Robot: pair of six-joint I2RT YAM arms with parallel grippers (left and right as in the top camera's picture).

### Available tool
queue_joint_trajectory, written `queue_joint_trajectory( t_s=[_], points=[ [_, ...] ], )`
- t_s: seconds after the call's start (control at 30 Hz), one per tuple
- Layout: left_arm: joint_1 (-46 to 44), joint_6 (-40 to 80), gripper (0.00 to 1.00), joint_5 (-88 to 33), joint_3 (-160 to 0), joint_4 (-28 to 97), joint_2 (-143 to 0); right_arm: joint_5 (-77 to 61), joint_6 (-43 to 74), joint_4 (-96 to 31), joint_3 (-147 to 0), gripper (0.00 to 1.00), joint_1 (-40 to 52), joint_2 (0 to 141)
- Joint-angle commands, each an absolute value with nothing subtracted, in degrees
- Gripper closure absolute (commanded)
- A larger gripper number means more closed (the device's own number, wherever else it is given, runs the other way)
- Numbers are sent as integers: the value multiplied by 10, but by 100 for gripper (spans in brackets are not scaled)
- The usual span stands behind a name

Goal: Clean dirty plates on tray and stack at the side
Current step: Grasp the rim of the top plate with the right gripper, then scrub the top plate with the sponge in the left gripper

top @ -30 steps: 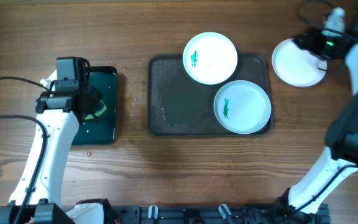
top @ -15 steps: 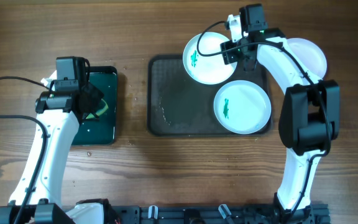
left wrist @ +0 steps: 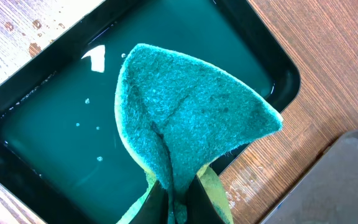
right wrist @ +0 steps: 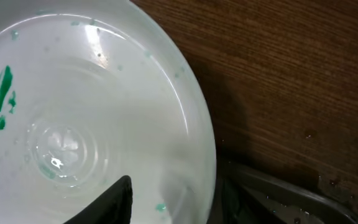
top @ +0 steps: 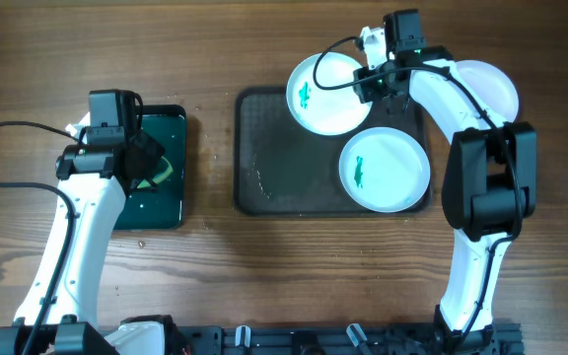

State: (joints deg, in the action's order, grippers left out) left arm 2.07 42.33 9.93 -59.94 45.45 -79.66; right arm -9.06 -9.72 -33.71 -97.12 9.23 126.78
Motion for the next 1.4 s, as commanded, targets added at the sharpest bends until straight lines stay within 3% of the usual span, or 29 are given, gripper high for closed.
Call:
queue_joint_trajectory(
  t_s=[0.0, 0.13, 0.27, 0.47, 0.67, 0.7, 0.73, 0.87, 1.0, 1.13, 1.37],
  points=[
    [25, 429, 96, 94, -600, 453, -799, -106, -99, -329, -970, 46, 95, 1298],
    [25, 429, 96, 83, -600, 447, -799, -128, -88, -326, -970, 52, 103, 1318],
    [24, 429, 96, 72, -600, 441, -799, -128, -84, -340, -971, 75, 122, 1313],
    [11, 427, 96, -15, -600, 423, -800, -142, -41, -385, -971, 96, 161, 1297],
    [-82, 433, 96, -36, -600, 384, -813, -173, 20, -441, -971, 93, 182, 1281],
    [-100, 443, 96, -36, -600, 374, -819, -185, 19, -453, -971, 89, 184, 1281],
    [-118, 453, 96, -36, -600, 359, -828, -186, 19, -464, -971, 78, 186, 1281],
    [-179, 491, 96, -36, -600, 293, -878, -180, -5, -464, -970, 66, 195, 1281],
    [-224, 500, 96, -36, -600, 197, -939, -176, 1, -434, -970, 70, 194, 1282],
    [-244, 500, 96, -36, -600, 122, -988, -177, 1, -433, -970, 94, 194, 1285],
    [-250, 500, 96, -32, -600, 39, -1073, -177, 10, -433, -970, 96, 194, 1290]
  ],
)
